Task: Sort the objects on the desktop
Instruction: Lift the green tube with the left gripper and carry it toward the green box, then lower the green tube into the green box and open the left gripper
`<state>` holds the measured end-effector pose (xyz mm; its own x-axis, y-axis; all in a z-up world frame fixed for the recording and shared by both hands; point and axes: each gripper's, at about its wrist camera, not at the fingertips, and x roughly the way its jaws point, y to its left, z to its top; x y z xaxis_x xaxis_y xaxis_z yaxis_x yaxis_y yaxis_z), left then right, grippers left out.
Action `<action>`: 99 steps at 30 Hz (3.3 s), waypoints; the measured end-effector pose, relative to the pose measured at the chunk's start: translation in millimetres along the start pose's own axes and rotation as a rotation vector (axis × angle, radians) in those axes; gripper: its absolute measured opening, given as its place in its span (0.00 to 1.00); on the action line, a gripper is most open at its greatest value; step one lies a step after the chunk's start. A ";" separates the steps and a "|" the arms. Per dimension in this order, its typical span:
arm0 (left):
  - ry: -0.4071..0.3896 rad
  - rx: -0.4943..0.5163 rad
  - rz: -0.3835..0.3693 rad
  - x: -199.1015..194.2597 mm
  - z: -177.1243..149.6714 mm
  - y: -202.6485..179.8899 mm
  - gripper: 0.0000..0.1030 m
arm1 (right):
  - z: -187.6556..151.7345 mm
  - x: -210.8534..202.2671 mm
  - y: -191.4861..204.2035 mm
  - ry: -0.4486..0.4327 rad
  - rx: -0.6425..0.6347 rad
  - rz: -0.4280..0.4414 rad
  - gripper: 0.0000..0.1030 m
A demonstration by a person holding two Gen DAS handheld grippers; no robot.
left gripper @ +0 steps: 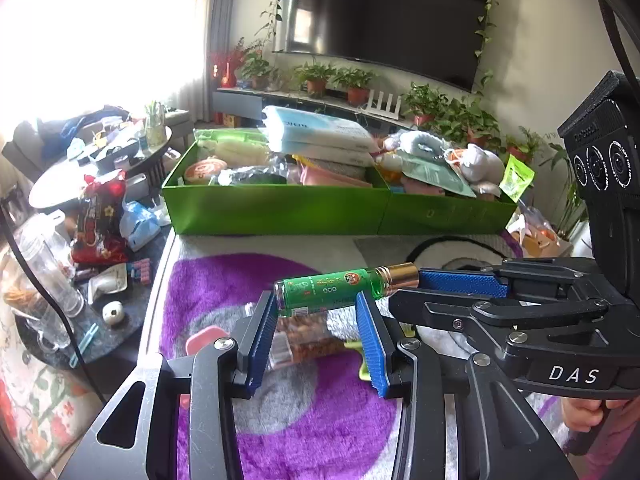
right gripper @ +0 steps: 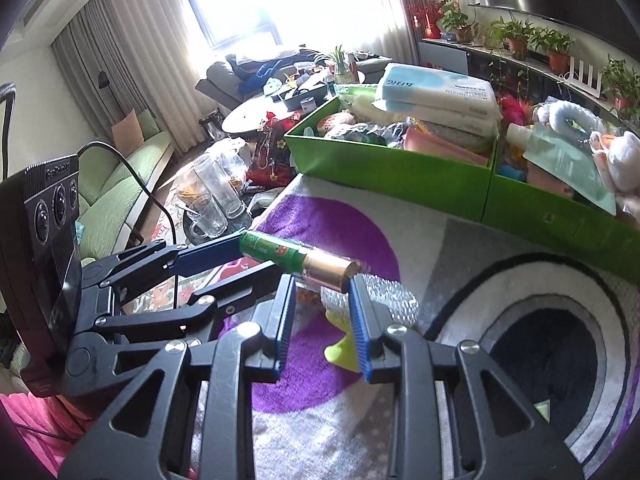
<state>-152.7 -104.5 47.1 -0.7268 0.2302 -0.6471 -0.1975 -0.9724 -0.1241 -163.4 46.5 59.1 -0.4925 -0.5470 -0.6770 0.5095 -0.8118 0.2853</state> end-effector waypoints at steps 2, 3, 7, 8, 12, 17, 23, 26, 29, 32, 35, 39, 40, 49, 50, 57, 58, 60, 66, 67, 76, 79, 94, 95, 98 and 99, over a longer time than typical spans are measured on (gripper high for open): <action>-0.009 0.000 0.000 0.5 4.2 2.0 0.40 | 3.6 0.3 0.8 -0.005 -0.002 -0.001 0.28; -0.012 -0.001 0.000 0.7 5.7 3.2 0.40 | 5.6 0.4 1.1 -0.009 -0.003 -0.002 0.28; -0.027 0.002 0.003 2.3 14.1 6.3 0.40 | 14.4 0.7 1.3 -0.026 -0.003 -0.002 0.28; -0.029 0.003 0.005 2.7 15.7 7.1 0.40 | 16.3 1.1 1.4 -0.029 -0.003 -0.001 0.28; -0.033 0.008 0.012 6.6 22.3 11.0 0.40 | 24.0 5.4 -0.7 -0.035 -0.005 0.006 0.28; -0.038 0.006 0.016 13.3 30.0 15.6 0.40 | 33.2 10.9 -4.0 -0.043 -0.005 0.007 0.28; -0.040 0.006 0.024 19.7 35.9 19.1 0.40 | 41.8 17.9 -9.4 -0.042 0.001 0.014 0.28; -0.041 0.002 0.027 23.5 38.7 21.1 0.40 | 46.1 21.9 -11.2 -0.040 0.002 0.018 0.28; -0.039 0.001 0.029 27.7 42.0 23.4 0.40 | 49.1 26.0 -13.2 -0.038 0.001 0.020 0.28; -0.040 0.000 0.030 31.9 46.4 26.8 0.40 | 52.8 29.5 -15.5 -0.041 0.003 0.023 0.28; -0.047 0.001 0.032 36.6 52.7 30.7 0.40 | 59.1 33.0 -19.2 -0.051 0.007 0.025 0.28; -0.060 0.010 0.026 45.5 65.4 36.1 0.40 | 71.7 39.3 -23.3 -0.067 0.009 0.021 0.28; -0.064 0.009 0.024 47.9 68.5 38.0 0.40 | 74.4 41.2 -24.3 -0.071 0.008 0.018 0.28; -0.087 0.026 0.046 65.0 89.9 51.1 0.40 | 99.7 59.4 -36.5 -0.086 0.024 0.035 0.28; -0.086 0.024 0.045 67.0 91.4 52.3 0.40 | 102.2 61.1 -37.7 -0.086 0.025 0.035 0.28; -0.085 0.034 0.048 79.2 100.8 56.2 0.39 | 112.1 70.5 -49.0 -0.087 0.035 0.039 0.28; -0.084 0.036 0.048 80.8 102.2 56.6 0.39 | 113.5 71.9 -50.8 -0.086 0.040 0.041 0.28; -0.083 0.042 0.050 84.4 104.1 57.7 0.38 | 115.5 74.4 -53.7 -0.086 0.045 0.042 0.28; -0.081 0.044 0.050 94.8 108.6 63.7 0.38 | 120.0 83.5 -57.6 -0.081 0.058 0.042 0.28; -0.080 0.043 0.049 96.9 109.3 64.9 0.38 | 120.8 85.2 -58.5 -0.081 0.060 0.041 0.28; -0.063 0.029 0.041 118.5 116.2 79.4 0.38 | 126.2 103.7 -65.6 -0.061 0.089 0.041 0.28; -0.059 0.013 0.038 125.0 117.6 84.9 0.38 | 127.4 110.5 -68.1 -0.051 0.100 0.042 0.27; -0.017 -0.003 0.027 152.7 118.5 94.2 0.38 | 129.4 129.9 -75.8 -0.029 0.131 -0.005 0.23; -0.023 0.003 0.034 150.9 118.5 93.3 0.38 | 129.1 129.7 -74.6 -0.029 0.128 -0.006 0.23; -0.032 0.010 0.038 146.2 119.3 92.8 0.38 | 129.7 127.3 -72.3 -0.026 0.124 0.001 0.23; -0.033 0.010 0.038 144.7 119.5 92.6 0.38 | 129.9 125.9 -71.1 -0.027 0.122 0.003 0.23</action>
<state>-354.8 -156.8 31.8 -0.7550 0.1945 -0.6262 -0.1755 -0.9801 -0.0927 -353.2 8.8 41.6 -0.5107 -0.5532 -0.6581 0.4221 -0.8282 0.3687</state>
